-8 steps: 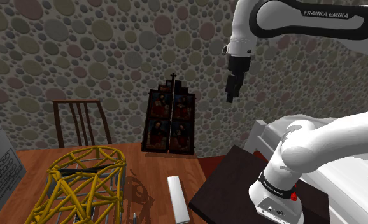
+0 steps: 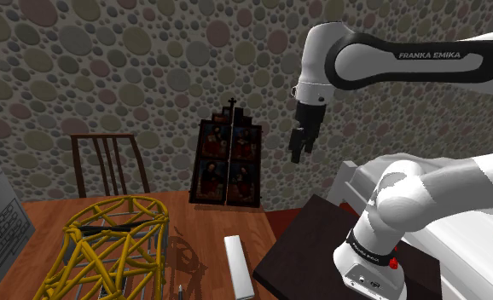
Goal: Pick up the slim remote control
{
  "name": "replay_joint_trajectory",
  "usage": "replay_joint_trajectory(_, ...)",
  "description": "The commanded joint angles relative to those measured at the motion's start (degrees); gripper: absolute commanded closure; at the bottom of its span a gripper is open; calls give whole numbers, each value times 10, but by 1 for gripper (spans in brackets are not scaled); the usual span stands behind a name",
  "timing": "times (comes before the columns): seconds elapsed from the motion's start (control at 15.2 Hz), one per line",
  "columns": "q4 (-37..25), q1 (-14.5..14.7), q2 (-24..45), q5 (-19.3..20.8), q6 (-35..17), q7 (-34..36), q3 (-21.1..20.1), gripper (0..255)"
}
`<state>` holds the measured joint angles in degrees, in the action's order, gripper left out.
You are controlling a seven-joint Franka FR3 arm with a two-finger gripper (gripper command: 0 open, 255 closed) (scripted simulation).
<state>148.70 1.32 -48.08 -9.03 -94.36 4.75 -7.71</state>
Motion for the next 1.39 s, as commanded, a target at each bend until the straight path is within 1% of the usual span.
replay_joint_trajectory(0.0,34,5,-4,-20,-38,32,-25,0)
replay_joint_trajectory(0.26,87,17,11,-60,-119,92,-77,0)
replay_joint_trajectory(0.46,117,26,39,-91,-188,136,-120,0)
replay_joint_trajectory(0.73,141,33,105,-128,-291,198,-182,0)
replay_joint_trajectory(0.92,146,28,174,-145,-375,247,-232,0)
replay_joint_trajectory(1.12,141,8,258,-142,-464,305,-286,0)
replay_joint_trajectory(1.25,132,-18,322,-118,-523,356,-325,0)
replay_joint_trajectory(1.32,126,-36,356,-94,-553,389,-346,0)
